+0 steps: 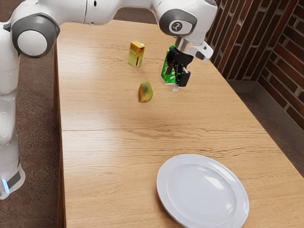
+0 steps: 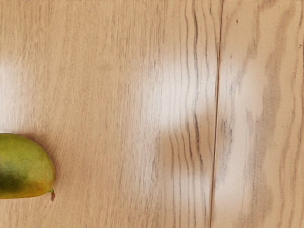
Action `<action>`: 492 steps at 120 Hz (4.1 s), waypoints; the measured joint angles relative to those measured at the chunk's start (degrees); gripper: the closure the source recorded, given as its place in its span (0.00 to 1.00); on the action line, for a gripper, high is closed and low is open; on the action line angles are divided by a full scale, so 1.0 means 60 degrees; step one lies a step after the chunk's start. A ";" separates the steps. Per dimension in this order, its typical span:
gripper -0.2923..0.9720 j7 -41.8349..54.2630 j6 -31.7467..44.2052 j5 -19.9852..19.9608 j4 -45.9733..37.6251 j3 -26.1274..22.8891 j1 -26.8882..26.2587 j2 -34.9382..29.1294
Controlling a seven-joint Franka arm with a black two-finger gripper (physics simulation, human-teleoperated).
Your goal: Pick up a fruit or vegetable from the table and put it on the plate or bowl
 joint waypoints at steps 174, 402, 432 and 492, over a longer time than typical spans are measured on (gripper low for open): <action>0.23 -0.2069 0.0647 -0.1625 -0.1205 -0.0271 0.4192 0.0521; 0.44 -0.2179 0.1220 -0.0508 -0.0394 -0.1465 0.3784 0.1578; 0.50 -0.2402 -0.0078 0.0806 0.0679 -0.4112 0.2094 0.1159; 0.50 -0.3285 -0.0907 0.3336 0.1807 -0.9401 0.1327 0.4089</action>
